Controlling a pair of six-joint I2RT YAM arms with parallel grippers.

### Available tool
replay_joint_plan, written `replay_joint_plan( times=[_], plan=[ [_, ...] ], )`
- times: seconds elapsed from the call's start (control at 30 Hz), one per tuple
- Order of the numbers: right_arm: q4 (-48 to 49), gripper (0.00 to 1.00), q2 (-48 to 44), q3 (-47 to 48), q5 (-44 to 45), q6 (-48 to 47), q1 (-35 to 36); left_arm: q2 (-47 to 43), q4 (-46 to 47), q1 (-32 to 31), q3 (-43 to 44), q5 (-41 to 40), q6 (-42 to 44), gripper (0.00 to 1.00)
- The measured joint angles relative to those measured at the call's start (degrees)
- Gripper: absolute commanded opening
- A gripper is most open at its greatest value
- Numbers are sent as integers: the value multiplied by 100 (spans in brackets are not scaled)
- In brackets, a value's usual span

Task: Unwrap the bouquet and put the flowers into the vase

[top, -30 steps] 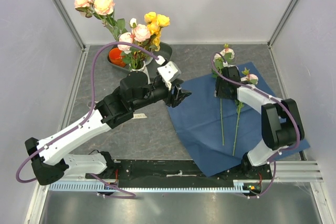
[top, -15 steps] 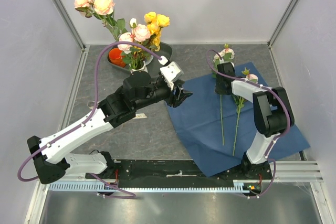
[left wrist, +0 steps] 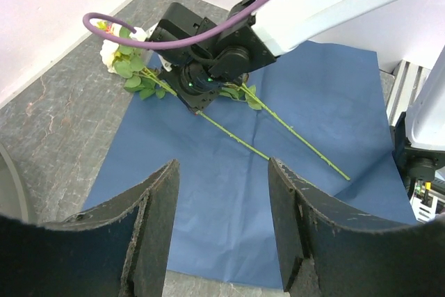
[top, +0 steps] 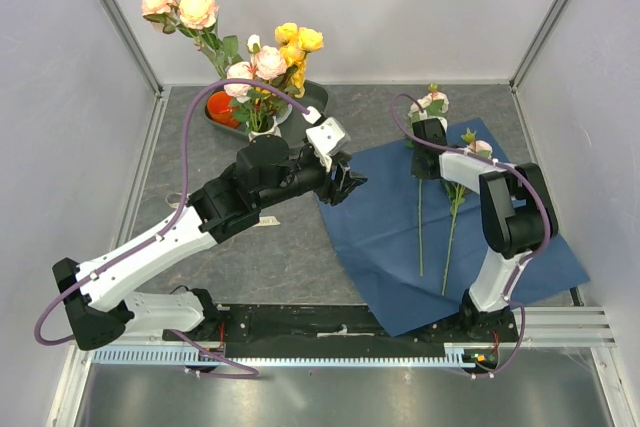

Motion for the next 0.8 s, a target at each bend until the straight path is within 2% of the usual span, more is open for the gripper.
replay_joint_plan(
  times=[0.13, 0.33, 0.53, 0.8],
  plan=[
    [7, 0, -573, -234, 114, 42, 0, 0, -2, 0, 0, -4, -9, 60],
    [313, 0, -2559, -702, 55, 164, -2, 46, -13, 0, 9, 9, -83, 60],
    [1270, 0, -4518, -1381, -977, 511, -2, 140, -17, 0, 26, 195, -275, 71],
    [2299, 0, -5781, -2173, -2365, 1460, 221, 136, 83, 2, 26, 468, -619, 69]
  ],
)
